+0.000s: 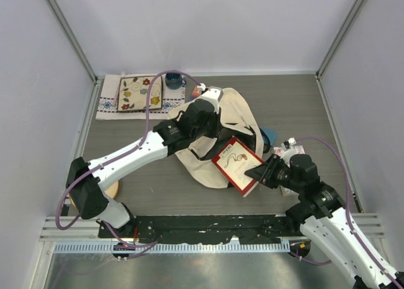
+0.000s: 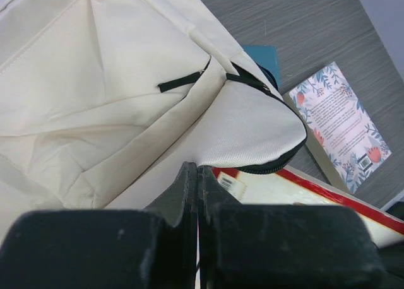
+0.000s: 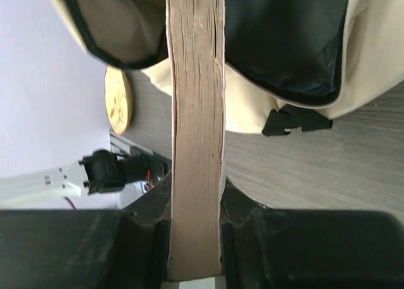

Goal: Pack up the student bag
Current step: Place the book in the student bag.

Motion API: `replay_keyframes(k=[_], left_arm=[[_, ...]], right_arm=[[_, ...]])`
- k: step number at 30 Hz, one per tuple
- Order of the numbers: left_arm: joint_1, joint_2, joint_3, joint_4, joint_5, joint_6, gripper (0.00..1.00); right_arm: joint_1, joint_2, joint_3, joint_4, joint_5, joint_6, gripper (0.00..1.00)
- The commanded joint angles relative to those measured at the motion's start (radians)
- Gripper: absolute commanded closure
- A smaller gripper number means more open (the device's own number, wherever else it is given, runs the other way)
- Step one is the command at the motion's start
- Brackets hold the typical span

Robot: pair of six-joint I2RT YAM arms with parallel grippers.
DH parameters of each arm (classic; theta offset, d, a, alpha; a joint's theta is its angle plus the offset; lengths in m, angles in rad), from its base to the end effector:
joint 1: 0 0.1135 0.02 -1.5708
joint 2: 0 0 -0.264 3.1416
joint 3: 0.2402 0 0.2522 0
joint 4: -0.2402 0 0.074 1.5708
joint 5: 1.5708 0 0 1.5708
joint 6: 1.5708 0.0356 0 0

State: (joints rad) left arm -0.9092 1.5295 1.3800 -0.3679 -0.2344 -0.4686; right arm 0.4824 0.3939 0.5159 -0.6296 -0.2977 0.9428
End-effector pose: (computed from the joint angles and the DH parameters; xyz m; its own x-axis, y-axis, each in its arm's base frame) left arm 0.2244 -0.2748 0.3464 -0.5617 0.0064 -0.8273 0.4368 0.8515 -0.2900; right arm 0.0895 0.0586 0.2517 -0.7956 0.4566 -0.3981 -0.0455 0.6102 0.7910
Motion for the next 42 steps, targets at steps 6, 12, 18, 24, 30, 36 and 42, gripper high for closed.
replay_keyframes(k=[6,12,18,24,30,36,42], left_arm=[[0.003,-0.166,-0.084,0.242,0.079,0.015,1.00],[0.001,-0.190,-0.113,0.239,0.164,0.041,1.00],[-0.020,-0.200,-0.139,0.241,0.187,0.047,1.00],[-0.053,-0.187,-0.119,0.276,0.191,0.047,1.00],[-0.060,-0.152,-0.082,0.276,0.195,0.036,1.00],[-0.063,-0.149,-0.076,0.303,0.227,0.010,1.00],[-0.068,-0.154,-0.052,0.308,0.271,0.005,1.00]], right_arm=[[0.001,0.059,-0.215,0.582,0.061,0.336,0.99],[-0.001,0.071,-0.175,0.613,0.160,0.343,0.99],[-0.002,0.172,-0.136,0.682,0.186,0.372,0.99],[-0.002,0.287,-0.165,0.841,0.161,0.410,0.99],[0.004,0.408,-0.105,0.860,0.160,0.356,0.99],[0.033,0.486,-0.086,0.922,0.187,0.312,0.99],[0.117,0.594,-0.067,1.073,0.187,0.156,0.99]])
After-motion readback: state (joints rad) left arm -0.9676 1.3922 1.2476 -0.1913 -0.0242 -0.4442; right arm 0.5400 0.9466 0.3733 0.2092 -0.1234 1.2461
